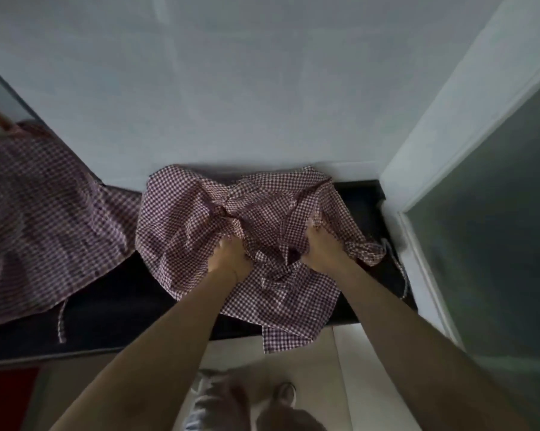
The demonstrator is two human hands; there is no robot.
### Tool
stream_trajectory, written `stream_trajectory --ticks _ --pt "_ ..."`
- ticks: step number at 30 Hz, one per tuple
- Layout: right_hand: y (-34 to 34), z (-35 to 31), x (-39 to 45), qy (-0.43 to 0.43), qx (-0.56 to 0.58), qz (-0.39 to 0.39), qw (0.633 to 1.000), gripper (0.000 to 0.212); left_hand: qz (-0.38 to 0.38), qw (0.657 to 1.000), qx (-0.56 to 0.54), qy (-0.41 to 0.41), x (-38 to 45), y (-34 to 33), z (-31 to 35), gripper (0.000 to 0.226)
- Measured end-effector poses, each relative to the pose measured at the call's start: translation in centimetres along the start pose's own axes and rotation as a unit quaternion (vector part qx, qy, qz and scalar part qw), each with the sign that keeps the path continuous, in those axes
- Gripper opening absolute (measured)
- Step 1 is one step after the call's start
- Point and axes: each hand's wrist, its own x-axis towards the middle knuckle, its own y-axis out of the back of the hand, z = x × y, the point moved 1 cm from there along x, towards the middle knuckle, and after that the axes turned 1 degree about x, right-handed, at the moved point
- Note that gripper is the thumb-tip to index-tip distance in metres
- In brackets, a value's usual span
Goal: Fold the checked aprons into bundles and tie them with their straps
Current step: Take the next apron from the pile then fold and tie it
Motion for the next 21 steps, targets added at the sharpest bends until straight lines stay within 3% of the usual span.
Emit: stream_trajectory --ticks 6,10,13,15,17,18,21 --pt "-5.2 2.1 0.0 -0.026 -0.087 0.028 0.995 0.076 -0.041 0.997 0.058 0.027 0.8 -5.4 -1.8 0.115" --pt "-5.7 2.4 -0.5 -0.022 -0.123 0.034 0.992 0.044 -0.030 0.996 0.078 0.015 0.2 -6.2 -3.2 0.128" --pt "-4.3 2.3 -0.5 -0.032 -0.044 -0.046 0.997 0.031 -0.070 0.990 0.120 0.017 -0.3 -5.8 -4.2 0.131" --pt "-1.7 1.9 -0.1 -0.056 0.016 -0.057 0.997 0.022 -0.078 0.986 0.143 0.028 -0.5 -5.5 -5.0 0.128" --pt "2.1 1.4 0.1 -0.123 0.112 0.022 0.986 0.029 -0.082 0.985 0.148 0.044 -0.9 -5.1 -6.0 0.124" --pt "4.4 1.5 0.1 -0.173 0.164 0.103 0.966 0.036 -0.080 0.985 0.146 0.048 -1.1 -4.9 -6.6 0.122" --pt "10.2 2.0 -1.1 -0.277 0.295 0.360 0.841 0.057 -0.075 0.983 0.154 0.061 -1.6 -4.4 -8.3 0.116"
